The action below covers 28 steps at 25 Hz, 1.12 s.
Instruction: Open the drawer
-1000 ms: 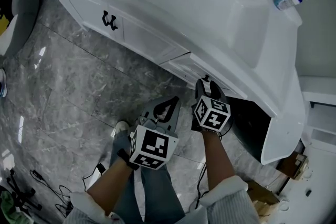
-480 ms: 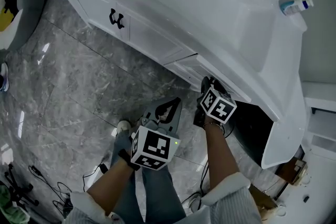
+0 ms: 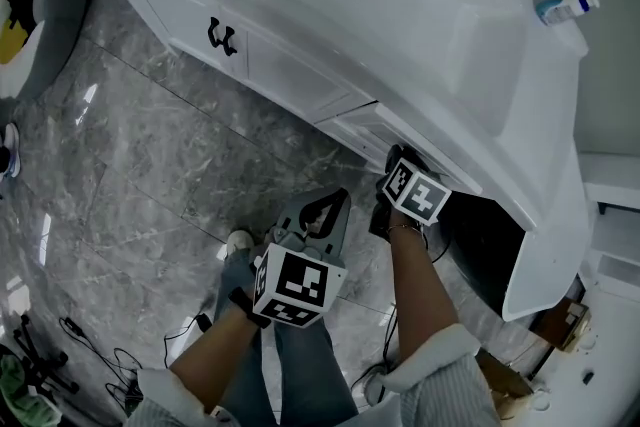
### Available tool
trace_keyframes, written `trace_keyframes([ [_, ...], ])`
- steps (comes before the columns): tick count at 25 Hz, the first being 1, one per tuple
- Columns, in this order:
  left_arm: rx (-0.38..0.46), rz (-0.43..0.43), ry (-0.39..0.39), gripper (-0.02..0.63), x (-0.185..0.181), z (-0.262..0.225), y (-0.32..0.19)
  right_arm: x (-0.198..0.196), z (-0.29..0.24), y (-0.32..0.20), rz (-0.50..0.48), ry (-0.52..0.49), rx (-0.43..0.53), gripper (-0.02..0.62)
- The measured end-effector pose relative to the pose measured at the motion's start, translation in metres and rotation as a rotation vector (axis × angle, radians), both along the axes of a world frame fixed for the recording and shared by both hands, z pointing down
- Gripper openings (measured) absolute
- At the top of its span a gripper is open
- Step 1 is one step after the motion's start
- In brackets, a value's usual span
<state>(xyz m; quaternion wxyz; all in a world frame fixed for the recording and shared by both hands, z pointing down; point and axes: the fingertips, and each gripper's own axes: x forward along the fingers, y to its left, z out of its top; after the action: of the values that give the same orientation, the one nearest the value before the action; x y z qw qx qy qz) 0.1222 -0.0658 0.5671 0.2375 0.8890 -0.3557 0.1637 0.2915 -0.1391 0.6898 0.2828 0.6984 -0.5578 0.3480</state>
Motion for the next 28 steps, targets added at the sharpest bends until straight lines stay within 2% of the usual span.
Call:
trace_keyframes([
  [4,-0.006,0.007,-0.005,0.017,0.001,0.002,0.000,-0.003,-0.002,0.000,-0.092,0.067,0.001,0.132],
  [9,-0.018,-0.007,-0.009,0.017,-0.002,0.006,-0.003,-0.007,-0.003,0.001,-0.199,0.093,-0.004,0.123],
  [28,-0.042,0.004,0.002,0.017,0.005,0.005,0.000,-0.013,-0.006,0.014,-0.268,0.088,-0.021,0.110],
])
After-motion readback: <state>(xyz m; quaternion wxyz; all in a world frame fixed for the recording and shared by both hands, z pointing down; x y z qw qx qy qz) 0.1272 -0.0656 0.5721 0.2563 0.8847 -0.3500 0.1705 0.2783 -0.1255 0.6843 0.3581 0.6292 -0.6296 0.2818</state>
